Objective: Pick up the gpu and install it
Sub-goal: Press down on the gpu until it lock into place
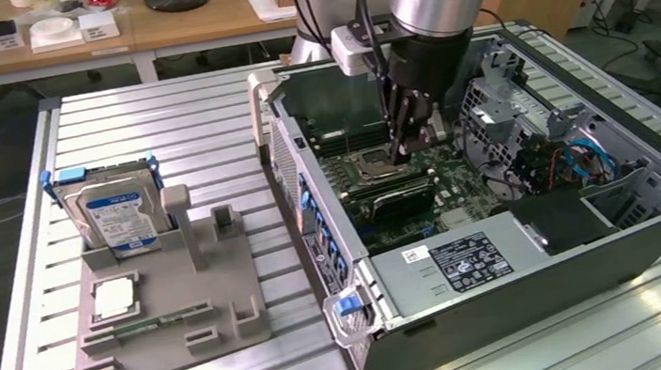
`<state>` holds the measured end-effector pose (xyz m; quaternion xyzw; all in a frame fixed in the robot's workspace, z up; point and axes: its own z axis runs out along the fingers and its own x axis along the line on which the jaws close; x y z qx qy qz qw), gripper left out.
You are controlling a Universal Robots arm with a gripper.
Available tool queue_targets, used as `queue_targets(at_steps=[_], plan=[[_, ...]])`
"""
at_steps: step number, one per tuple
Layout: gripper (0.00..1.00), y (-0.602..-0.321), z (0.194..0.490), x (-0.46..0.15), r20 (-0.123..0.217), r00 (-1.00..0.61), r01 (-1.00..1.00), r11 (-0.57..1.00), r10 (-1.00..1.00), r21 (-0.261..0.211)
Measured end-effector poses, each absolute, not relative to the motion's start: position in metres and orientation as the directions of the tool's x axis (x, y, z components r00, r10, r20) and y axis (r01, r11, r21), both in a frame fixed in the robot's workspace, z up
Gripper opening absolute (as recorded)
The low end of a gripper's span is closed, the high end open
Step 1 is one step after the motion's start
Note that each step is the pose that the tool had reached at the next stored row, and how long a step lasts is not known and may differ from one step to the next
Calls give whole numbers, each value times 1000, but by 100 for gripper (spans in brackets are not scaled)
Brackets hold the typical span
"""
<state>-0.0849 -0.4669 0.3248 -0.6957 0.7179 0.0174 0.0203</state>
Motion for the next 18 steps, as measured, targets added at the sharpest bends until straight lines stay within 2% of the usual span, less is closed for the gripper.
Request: queue_targets(at_steps=[18], plan=[[11,-467,319,-85,-54,-31,-999,32,-998,-3]])
